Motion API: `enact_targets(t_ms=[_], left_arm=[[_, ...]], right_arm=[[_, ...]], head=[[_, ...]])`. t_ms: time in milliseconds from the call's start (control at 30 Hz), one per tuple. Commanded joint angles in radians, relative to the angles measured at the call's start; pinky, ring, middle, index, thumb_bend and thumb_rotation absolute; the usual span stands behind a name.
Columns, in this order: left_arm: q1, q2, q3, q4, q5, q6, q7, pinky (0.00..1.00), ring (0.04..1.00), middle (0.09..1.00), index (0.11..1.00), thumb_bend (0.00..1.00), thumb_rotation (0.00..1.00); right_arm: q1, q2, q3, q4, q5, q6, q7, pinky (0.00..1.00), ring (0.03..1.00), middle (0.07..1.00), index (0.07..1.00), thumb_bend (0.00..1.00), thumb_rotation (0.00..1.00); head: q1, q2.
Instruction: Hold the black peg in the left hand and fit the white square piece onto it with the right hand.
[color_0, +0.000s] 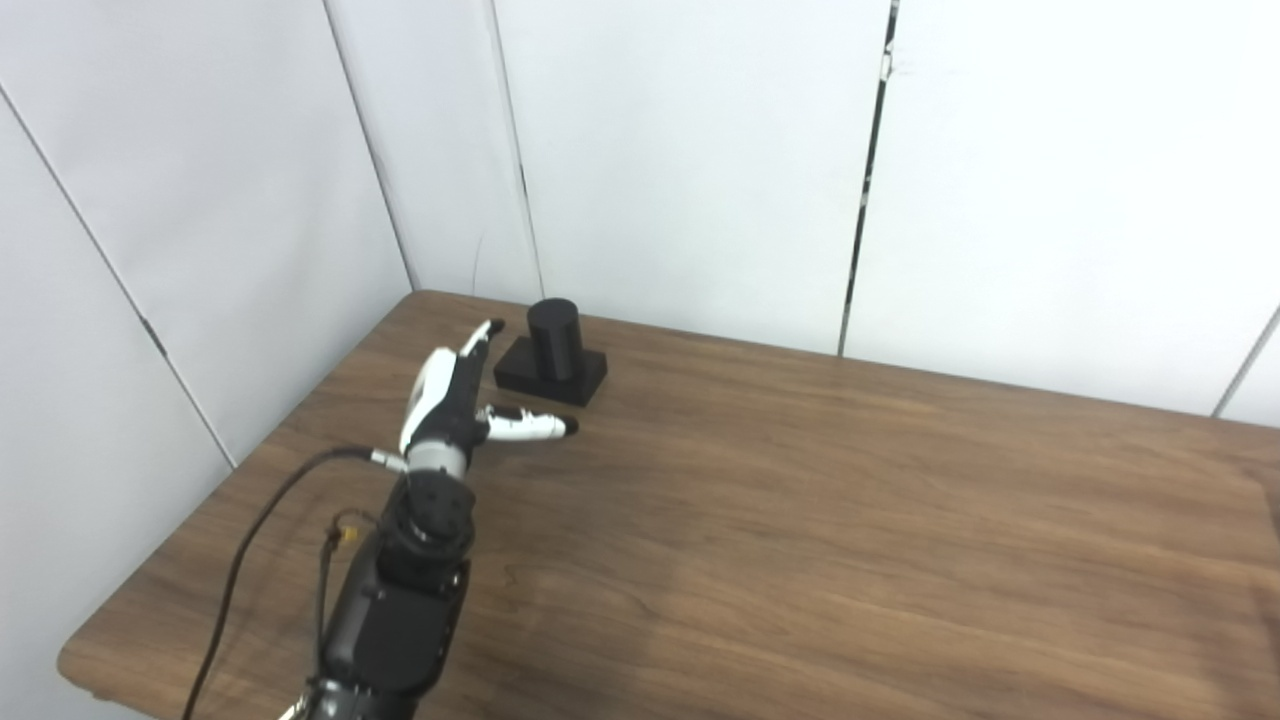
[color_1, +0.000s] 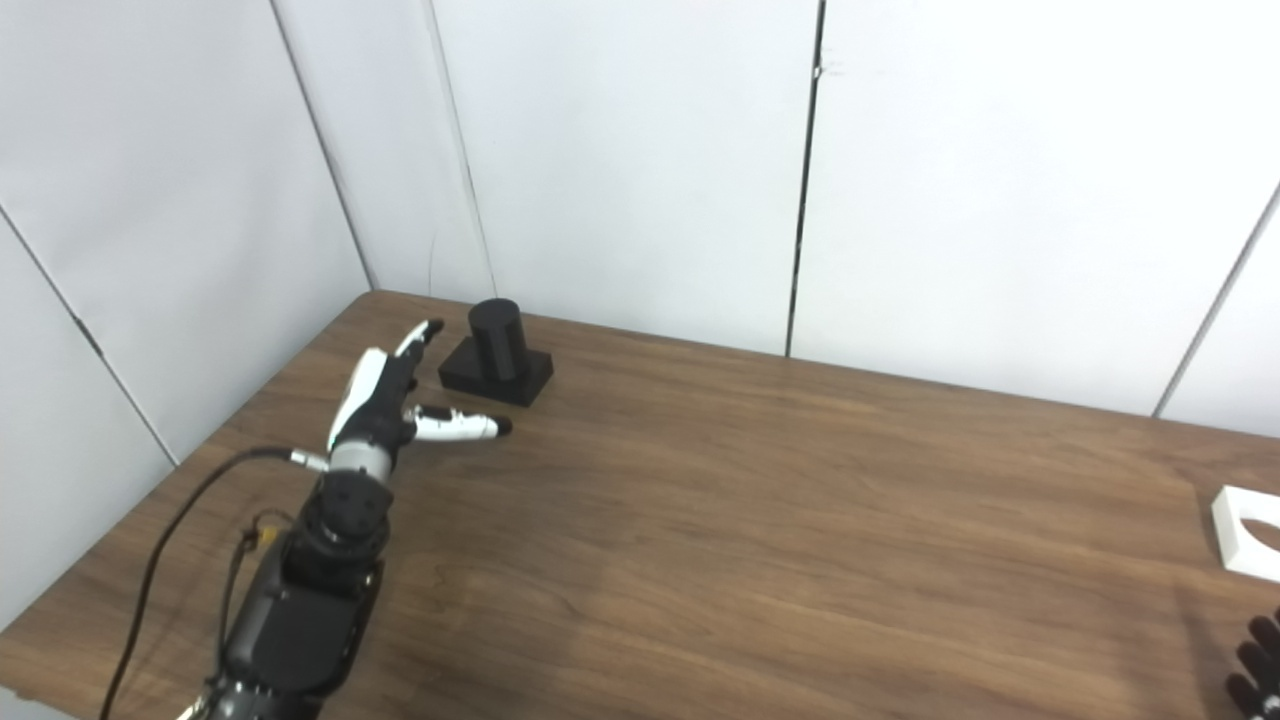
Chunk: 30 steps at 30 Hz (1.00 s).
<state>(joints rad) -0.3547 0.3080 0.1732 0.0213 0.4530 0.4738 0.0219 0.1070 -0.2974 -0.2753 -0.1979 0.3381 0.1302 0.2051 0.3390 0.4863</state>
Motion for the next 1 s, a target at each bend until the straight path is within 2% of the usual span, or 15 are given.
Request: enact_targets(t_ms=[0, 267, 433, 533, 667, 833, 967], left_arm=[[-0.071, 0.052, -0.007, 0.002, 0.042, -0.005, -0.003, 0.91, 0.98, 0.978, 0.952, 0.94, 0.07], [-0.137, 0.131, -0.058, 0.06, 0.074, -0.007, -0.012, 0.84, 0.948, 0.94, 0.925, 0.97, 0.07], [-0.173, 0.158, -0.077, 0.108, 0.092, -0.005, -0.048, 0.86, 0.953, 0.941, 0.922, 0.98, 0.08], [-0.212, 0.179, -0.099, 0.166, 0.154, -0.004, -0.118, 0.91, 0.976, 0.957, 0.932, 0.97, 0.11], [-0.248, 0.213, -0.095, 0.205, 0.142, -0.004, -0.247, 0.99, 0.999, 0.996, 0.94, 0.96, 0.1], [-0.259, 0.256, -0.118, 0.207, 0.171, -0.004, -0.362, 1.0, 1.0, 1.0, 0.913, 1.0, 0.12], [-0.288, 0.294, -0.185, 0.257, 0.216, -0.004, -0.412, 1.0, 1.0, 0.996, 0.897, 1.0, 0.14]], right_arm=[[-0.017, -0.023, -0.011, -0.011, 0.012, -0.052, 0.016, 1.0, 1.0, 0.985, 1.0, 0.57, 1.0], [-0.01, -0.025, -0.011, -0.006, 0.009, -0.053, 0.018, 1.0, 1.0, 0.987, 1.0, 0.6, 1.0], [-0.003, -0.03, -0.013, -0.011, 0.014, -0.047, 0.02, 1.0, 1.0, 0.983, 1.0, 0.6, 1.0], [0.002, -0.035, -0.018, -0.019, 0.02, -0.04, 0.019, 1.0, 1.0, 0.975, 1.0, 0.59, 1.0], [0.011, -0.048, -0.023, -0.02, 0.031, -0.051, 0.025, 1.0, 1.0, 0.969, 1.0, 0.6, 1.0], [0.013, -0.05, -0.029, -0.017, 0.031, -0.049, 0.019, 1.0, 1.0, 0.965, 1.0, 0.63, 1.0], [0.009, -0.057, -0.026, -0.014, 0.04, -0.045, 0.028, 1.0, 1.0, 0.96, 1.0, 0.63, 1.0]], head=[[-0.001, 0.002], [-0.001, 0.007], [0.008, 0.01], [0.022, 0.014], [0.03, 0.018], [0.033, 0.021], [0.029, 0.027]])
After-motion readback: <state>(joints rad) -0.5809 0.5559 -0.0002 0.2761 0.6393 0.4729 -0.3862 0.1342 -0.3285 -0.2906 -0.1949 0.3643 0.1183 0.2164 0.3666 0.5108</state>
